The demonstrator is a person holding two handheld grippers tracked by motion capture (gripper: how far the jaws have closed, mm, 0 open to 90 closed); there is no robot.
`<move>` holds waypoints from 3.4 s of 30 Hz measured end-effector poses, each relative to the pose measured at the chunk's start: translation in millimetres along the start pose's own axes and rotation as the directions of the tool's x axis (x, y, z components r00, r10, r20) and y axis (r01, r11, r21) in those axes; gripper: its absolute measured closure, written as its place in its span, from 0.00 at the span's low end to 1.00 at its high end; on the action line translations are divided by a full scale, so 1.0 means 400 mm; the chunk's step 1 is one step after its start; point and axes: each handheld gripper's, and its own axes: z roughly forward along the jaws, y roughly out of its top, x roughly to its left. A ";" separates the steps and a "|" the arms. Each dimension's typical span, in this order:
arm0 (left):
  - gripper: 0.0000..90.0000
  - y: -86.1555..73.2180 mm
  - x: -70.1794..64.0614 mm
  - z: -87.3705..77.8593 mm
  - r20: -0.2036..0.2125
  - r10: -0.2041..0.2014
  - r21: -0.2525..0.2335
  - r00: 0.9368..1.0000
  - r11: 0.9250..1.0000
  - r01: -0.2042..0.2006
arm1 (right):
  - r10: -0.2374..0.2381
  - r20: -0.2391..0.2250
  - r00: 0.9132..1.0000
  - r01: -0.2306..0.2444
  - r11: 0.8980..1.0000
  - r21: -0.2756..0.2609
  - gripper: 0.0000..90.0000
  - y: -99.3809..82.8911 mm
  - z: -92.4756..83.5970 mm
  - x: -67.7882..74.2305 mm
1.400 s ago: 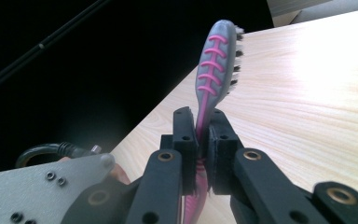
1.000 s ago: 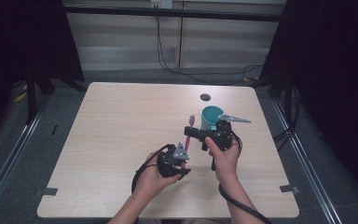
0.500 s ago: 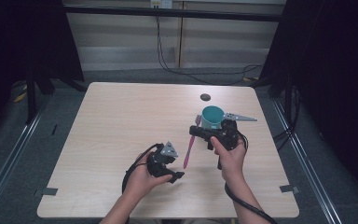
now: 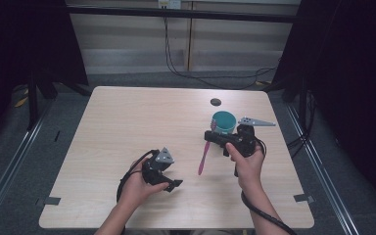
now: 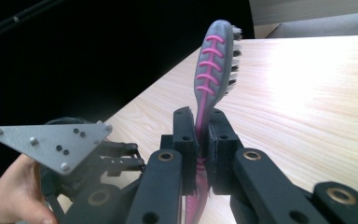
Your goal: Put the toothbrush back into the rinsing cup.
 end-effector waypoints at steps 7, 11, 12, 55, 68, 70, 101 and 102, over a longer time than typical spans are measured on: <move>0.23 -0.026 0.015 -0.006 -0.024 -0.009 -0.003 1.000 1.000 0.009 | -0.041 0.023 0.999 0.041 0.999 0.003 0.94 0.015 -0.020 -0.001; 0.21 -0.037 0.022 -0.006 -0.024 -0.012 -0.003 1.000 1.000 0.012 | -0.050 0.031 0.998 0.050 0.999 0.001 0.94 0.022 -0.030 -0.004; 0.21 -0.040 0.024 -0.005 -0.025 -0.005 -0.001 1.000 1.000 0.005 | -0.052 0.036 0.998 0.052 0.999 0.001 0.94 0.023 -0.033 -0.005; 0.02 -0.091 0.032 0.023 -0.024 0.028 -0.030 0.999 0.999 -0.029 | -0.133 0.115 0.984 0.134 0.991 -0.002 0.94 0.092 -0.079 -0.017; 0.00 -0.098 0.031 0.026 -0.020 0.024 -0.059 1.000 0.998 -0.025 | -0.150 0.116 0.982 0.153 0.988 -0.016 0.94 0.123 -0.082 -0.015; 0.00 -0.098 0.031 0.027 -0.021 0.024 -0.060 0.999 0.998 -0.026 | -0.149 0.117 0.982 0.152 0.988 -0.019 0.94 0.128 -0.084 -0.014; 0.00 -0.098 0.031 0.027 -0.026 0.024 -0.063 0.999 0.998 -0.026 | -0.180 0.157 0.971 0.189 0.981 -0.042 0.94 0.210 -0.117 -0.009; 0.00 -0.098 0.031 0.027 -0.026 0.024 -0.063 0.999 0.998 -0.026 | -0.180 0.157 0.971 0.189 0.981 -0.042 0.94 0.210 -0.117 -0.009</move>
